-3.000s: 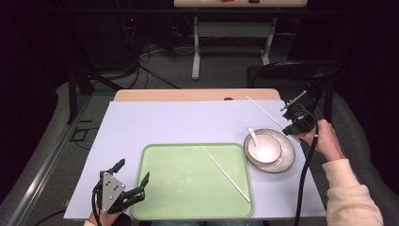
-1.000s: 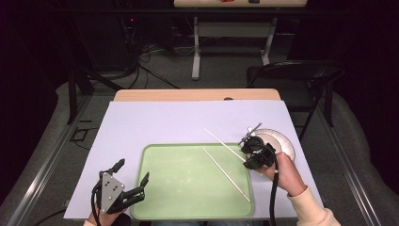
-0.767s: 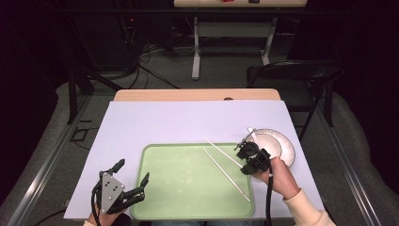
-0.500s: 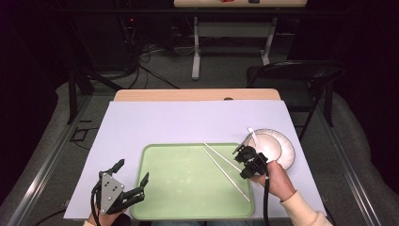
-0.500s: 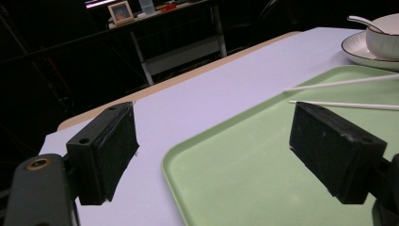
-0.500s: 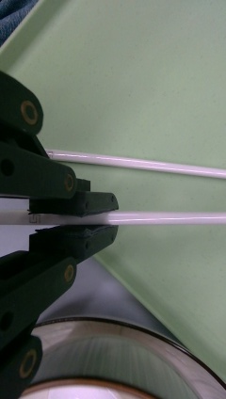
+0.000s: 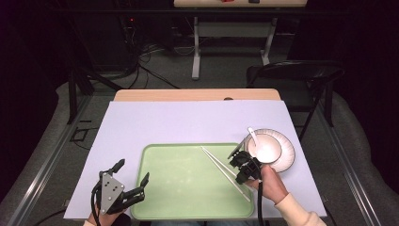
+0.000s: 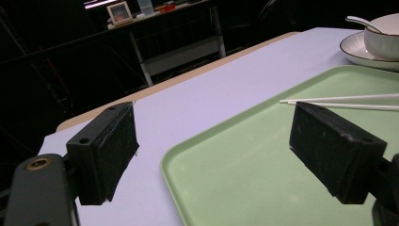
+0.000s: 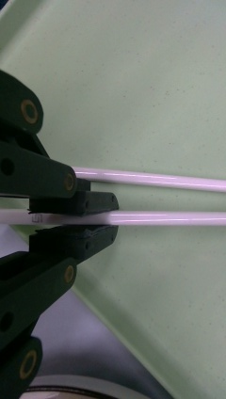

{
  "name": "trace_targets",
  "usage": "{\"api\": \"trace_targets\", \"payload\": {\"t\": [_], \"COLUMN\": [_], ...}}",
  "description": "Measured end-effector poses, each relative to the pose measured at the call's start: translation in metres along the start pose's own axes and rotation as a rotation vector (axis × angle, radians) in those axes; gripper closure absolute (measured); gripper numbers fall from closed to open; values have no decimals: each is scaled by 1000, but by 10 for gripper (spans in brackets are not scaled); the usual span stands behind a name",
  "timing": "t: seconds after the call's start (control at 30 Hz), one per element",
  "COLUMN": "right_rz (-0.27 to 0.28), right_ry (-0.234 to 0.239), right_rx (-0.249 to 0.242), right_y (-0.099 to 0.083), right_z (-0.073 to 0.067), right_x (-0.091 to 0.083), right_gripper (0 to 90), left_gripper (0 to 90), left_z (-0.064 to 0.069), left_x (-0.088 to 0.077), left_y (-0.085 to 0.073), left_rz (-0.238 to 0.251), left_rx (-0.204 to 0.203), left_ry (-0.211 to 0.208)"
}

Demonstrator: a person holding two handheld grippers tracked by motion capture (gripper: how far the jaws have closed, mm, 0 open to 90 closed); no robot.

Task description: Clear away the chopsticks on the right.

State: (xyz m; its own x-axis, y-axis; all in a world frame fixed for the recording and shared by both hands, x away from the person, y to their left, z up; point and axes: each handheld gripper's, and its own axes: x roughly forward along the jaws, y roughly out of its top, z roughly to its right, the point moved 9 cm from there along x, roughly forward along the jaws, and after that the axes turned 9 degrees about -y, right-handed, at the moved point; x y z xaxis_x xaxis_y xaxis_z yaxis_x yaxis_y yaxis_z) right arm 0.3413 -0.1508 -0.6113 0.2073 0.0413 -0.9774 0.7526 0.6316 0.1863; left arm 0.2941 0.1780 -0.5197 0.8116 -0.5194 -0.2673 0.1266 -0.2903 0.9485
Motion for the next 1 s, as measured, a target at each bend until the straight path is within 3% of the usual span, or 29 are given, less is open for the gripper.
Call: {"api": "trace_targets", "payload": {"t": [0.2, 0.3, 0.33, 0.47, 0.57, 0.73, 0.9, 1.0], "right_rz": [16, 13, 20, 31, 43, 165, 295, 379], "right_ry": [-2, 7, 5, -6, -17, -51, -75, -113], "right_rx": [-17, -1, -17, -29, -43, -62, -95, -100], "right_y": [4, 4, 4, 4, 4, 10, 10, 10], "right_z": [-6, -10, -9, -7, -4, 4, 10, 17], "right_x": [0, -1, -1, -1, -8, -26, -42, -53], "right_gripper": [800, 791, 780, 663, 518, 242, 151, 110], "left_gripper": [154, 154, 154, 154, 154, 153, 154, 153], "left_z": [0, 0, 0, 0, 0, 0, 0, 1], "left_x": [0, 0, 0, 0, 0, 0, 0, 1], "left_y": [0, 0, 0, 0, 0, 0, 0, 0], "left_rz": [0, -1, -1, 2, -1, -2, -3, -4], "left_rx": [2, 4, 5, 3, 6, 5, 6, 8], "left_ry": [1, 0, 1, 1, 1, 2, 2, 0]}}
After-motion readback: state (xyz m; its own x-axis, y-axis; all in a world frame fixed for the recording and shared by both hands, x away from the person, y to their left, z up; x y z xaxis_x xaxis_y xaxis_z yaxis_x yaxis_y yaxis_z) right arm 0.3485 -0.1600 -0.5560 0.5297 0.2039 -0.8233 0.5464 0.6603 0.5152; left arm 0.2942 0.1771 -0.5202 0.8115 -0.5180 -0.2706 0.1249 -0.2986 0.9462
